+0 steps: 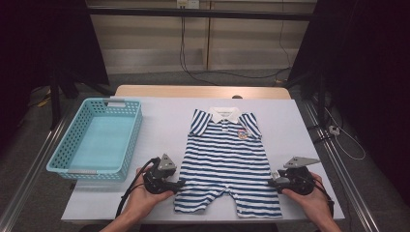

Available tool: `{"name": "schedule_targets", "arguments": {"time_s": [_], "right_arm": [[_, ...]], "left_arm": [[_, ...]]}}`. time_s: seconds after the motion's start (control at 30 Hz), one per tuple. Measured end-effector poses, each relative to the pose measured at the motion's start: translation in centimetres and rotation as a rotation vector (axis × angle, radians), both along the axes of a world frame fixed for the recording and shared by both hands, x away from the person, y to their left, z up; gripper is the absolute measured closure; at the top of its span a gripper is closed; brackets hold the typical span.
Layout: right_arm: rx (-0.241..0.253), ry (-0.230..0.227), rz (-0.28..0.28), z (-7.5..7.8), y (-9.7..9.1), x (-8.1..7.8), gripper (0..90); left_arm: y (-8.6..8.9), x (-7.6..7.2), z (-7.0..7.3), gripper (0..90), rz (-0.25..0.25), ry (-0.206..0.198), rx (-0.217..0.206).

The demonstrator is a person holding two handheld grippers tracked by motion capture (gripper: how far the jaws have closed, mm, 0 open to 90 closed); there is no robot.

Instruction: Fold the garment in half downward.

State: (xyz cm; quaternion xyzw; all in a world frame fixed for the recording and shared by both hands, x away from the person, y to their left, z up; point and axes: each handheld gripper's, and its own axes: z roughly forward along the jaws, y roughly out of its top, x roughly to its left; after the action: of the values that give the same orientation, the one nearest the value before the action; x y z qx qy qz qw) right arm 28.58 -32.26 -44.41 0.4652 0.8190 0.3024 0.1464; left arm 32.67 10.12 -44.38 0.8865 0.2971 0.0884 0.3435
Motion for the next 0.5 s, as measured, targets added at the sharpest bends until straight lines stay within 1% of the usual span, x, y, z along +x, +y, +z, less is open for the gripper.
{"name": "schedule_targets", "arguments": {"time_s": [0.03, 0.07, 0.1, 0.13, 0.17, 0.2, 0.27, 0.3, 0.33, 0.37, 0.47, 0.5], "right_arm": [[-0.004, -0.005, 0.002, 0.0, 0.1, 0.0, 44.4], [-0.011, -0.004, 0.001, 0.0, 0.2, 0.0, 48.0], [-0.002, -0.003, 0.023, 0.0, 0.3, 0.1, 52.4], [-0.004, -0.002, 0.029, 0.1, 0.4, 0.2, 57.6], [-0.006, -0.001, 0.036, 0.1, 0.5, 0.3, 61.8], [-0.004, -0.004, 0.043, 0.1, 0.6, 0.4, 66.1], [0.011, 0.013, 0.033, 0.2, 0.7, 0.6, 74.4], [0.016, 0.015, 0.031, 0.2, 0.7, 0.7, 79.6], [0.028, 0.025, 0.028, 0.2, 0.6, 0.7, 84.6], [0.044, 0.031, 0.028, 0.2, 0.5, 0.8, 87.2], [0.041, 0.031, 0.02, 0.2, 0.2, 0.7, 88.9], [0.038, 0.028, 0.023, 0.2, 0.1, 0.6, 89.0]], "left_arm": [[-0.2, -0.1, 0.0, 56.1, -0.017, 0.001, -0.002], [-0.4, -0.2, 0.0, 56.8, -0.028, -0.004, 0.009], [-0.7, -0.1, 0.1, 59.0, -0.044, 0.001, 0.001], [-1.0, 0.0, 0.1, 65.3, -0.046, 0.0, 0.006], [-1.3, 0.1, 0.1, 68.8, -0.055, -0.01, 0.001], [-1.6, 0.2, 0.1, 74.0, -0.065, -0.018, 0.009], [-1.7, 0.3, 0.1, 80.6, -0.063, -0.009, 0.008], [-1.6, 0.3, 0.1, 86.2, -0.068, -0.007, 0.008], [-1.5, 0.4, 0.0, 88.0, -0.077, 0.011, -0.017], [-1.4, 0.5, 0.2, 88.6, -0.068, 0.006, 0.001], [-1.2, 0.4, 0.2, 89.2, -0.057, 0.025, -0.001], [-1.2, 0.3, 0.2, 89.3, -0.052, 0.027, -0.009]]}}
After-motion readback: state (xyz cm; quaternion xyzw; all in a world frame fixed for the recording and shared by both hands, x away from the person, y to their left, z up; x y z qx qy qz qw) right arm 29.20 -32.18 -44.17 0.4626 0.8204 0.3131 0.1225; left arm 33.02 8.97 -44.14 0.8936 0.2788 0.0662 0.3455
